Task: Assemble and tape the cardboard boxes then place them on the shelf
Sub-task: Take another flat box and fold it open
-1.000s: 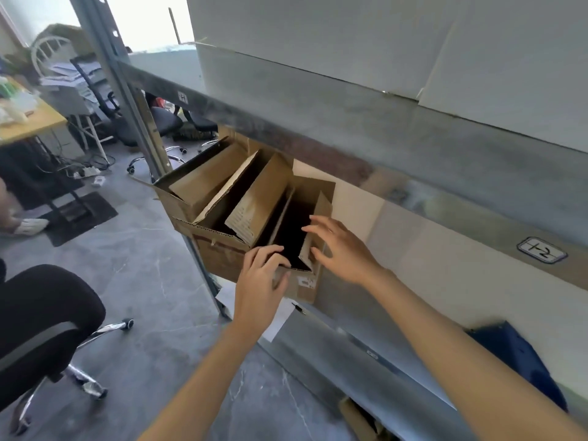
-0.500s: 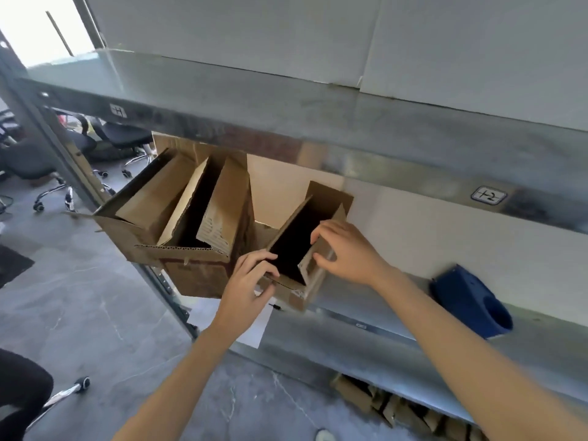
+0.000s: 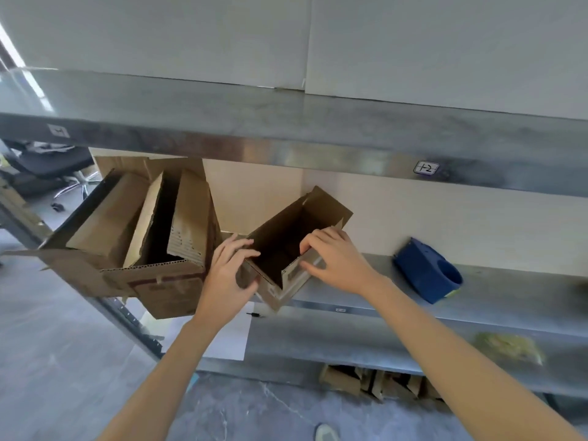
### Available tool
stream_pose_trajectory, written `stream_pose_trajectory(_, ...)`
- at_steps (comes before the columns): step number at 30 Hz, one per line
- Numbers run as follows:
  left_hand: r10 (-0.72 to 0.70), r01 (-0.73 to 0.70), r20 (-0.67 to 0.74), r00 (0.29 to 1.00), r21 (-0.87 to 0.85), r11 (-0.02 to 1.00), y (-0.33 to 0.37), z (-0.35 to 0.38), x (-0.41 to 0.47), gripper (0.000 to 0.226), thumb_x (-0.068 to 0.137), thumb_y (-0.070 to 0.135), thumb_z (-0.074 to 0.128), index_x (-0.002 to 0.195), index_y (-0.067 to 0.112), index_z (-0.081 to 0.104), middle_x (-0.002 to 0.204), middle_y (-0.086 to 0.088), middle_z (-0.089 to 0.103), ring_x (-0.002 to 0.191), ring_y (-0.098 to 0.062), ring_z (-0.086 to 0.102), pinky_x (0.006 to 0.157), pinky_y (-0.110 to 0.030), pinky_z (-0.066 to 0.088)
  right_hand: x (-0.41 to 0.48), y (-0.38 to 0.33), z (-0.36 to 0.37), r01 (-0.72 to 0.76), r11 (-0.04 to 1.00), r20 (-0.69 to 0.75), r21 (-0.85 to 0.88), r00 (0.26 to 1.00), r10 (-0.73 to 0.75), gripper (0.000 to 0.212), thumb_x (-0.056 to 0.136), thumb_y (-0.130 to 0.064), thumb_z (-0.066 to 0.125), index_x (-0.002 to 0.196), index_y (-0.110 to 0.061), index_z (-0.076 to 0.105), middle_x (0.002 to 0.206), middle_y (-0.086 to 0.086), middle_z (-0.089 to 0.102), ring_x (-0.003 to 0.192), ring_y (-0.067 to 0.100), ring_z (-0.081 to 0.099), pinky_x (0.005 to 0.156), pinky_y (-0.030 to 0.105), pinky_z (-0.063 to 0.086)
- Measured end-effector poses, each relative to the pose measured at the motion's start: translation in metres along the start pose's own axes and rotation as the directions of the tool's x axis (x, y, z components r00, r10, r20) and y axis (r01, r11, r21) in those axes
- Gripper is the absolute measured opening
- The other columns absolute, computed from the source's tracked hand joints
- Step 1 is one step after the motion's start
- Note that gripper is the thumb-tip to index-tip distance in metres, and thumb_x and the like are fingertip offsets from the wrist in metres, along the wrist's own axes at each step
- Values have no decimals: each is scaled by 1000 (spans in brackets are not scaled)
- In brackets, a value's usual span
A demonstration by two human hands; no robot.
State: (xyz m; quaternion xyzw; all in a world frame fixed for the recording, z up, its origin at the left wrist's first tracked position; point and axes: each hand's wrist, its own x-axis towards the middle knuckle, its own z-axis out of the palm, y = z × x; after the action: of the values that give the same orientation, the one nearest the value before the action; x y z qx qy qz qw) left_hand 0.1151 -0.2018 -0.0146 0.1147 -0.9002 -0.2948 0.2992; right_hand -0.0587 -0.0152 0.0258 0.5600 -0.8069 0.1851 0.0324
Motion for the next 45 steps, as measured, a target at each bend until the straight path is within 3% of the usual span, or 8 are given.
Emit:
stream_pose_trajectory(6, -17, 16, -79, 997, -16, 1000, 0, -5, -5, 55, 78, 15, 81, 127, 23, 56, 150, 3, 38, 141, -14, 34, 116, -26, 28, 6, -12, 11, -6, 1000, -9, -7, 1000, 6, 17, 95, -43, 55, 104, -29, 54, 108, -12, 57, 106, 9, 45, 100, 30, 29)
stream_pose_trajectory(14, -176, 155, -62, 983, -250, 956, 5, 1, -11, 40, 90, 17, 70, 127, 23, 58, 148, 8, 34, 137, -5, 36, 107, -44, 47, 12, -16, 18, -73, 997, -48, -13, 996, 72, 16, 95, -42, 57, 106, -30, 53, 111, -13, 57, 109, 11, 46, 104, 38, 29)
stream_pose_trajectory(17, -210, 184, -64, 976, -278, 943, 13, 7, -5, 39, 91, 19, 69, 128, 22, 57, 146, 6, 36, 135, -3, 36, 101, -36, 52, 11, -16, 17, -85, 996, -53, -27, 995, 83, 17, 95, -41, 57, 106, -28, 54, 112, -11, 59, 109, 12, 46, 101, 38, 31)
stream_pose_trajectory(23, -259, 220, -80, 963, -325, 920, 28, 25, 10, 42, 84, 9, 76, 123, 13, 62, 143, -5, 40, 134, -20, 42, 103, -42, 51, -1, -8, 10, -134, 990, -54, -37, 990, 132, 19, 95, -39, 58, 111, -29, 56, 118, -10, 59, 113, 11, 46, 104, 34, 30)
stream_pose_trajectory(31, -271, 254, 4, 963, -362, 897, 38, 49, 27, 39, 83, 5, 76, 118, 14, 62, 134, -1, 49, 127, -19, 49, 103, -47, 50, -37, 37, -19, -239, 967, -45, -93, 971, 236, 31, 91, -34, 65, 119, -26, 56, 121, -8, 60, 116, 14, 50, 104, 34, 29)
stream_pose_trajectory(34, -238, 239, 48, 970, -371, 897, 46, 58, 39, 37, 85, 6, 74, 119, 13, 62, 133, -1, 50, 124, -17, 52, 104, -38, 50, -48, 47, -25, -248, 964, -58, -100, 968, 243, 31, 89, -30, 67, 118, -26, 57, 119, -8, 61, 114, 15, 51, 102, 36, 31)
stream_pose_trajectory(38, -204, 222, 88, 975, -347, 911, 58, 73, 57, 31, 89, 8, 70, 118, 15, 61, 131, -3, 53, 110, -5, 54, 93, -2, 42, -61, 58, -29, -243, 968, -55, -65, 969, 239, 29, 89, -24, 68, 116, -26, 57, 117, -8, 62, 110, 14, 53, 99, 39, 40)
stream_pose_trajectory(45, -281, 258, -12, 960, -364, 895, 79, 102, 75, 17, 94, 23, 65, 109, 17, 66, 118, 0, 61, 110, -11, 57, 101, -26, 47, -71, 83, -50, -177, 984, 0, -14, 984, 177, 30, 94, -29, 63, 123, -27, 57, 118, -7, 61, 109, 12, 54, 94, 30, 44)
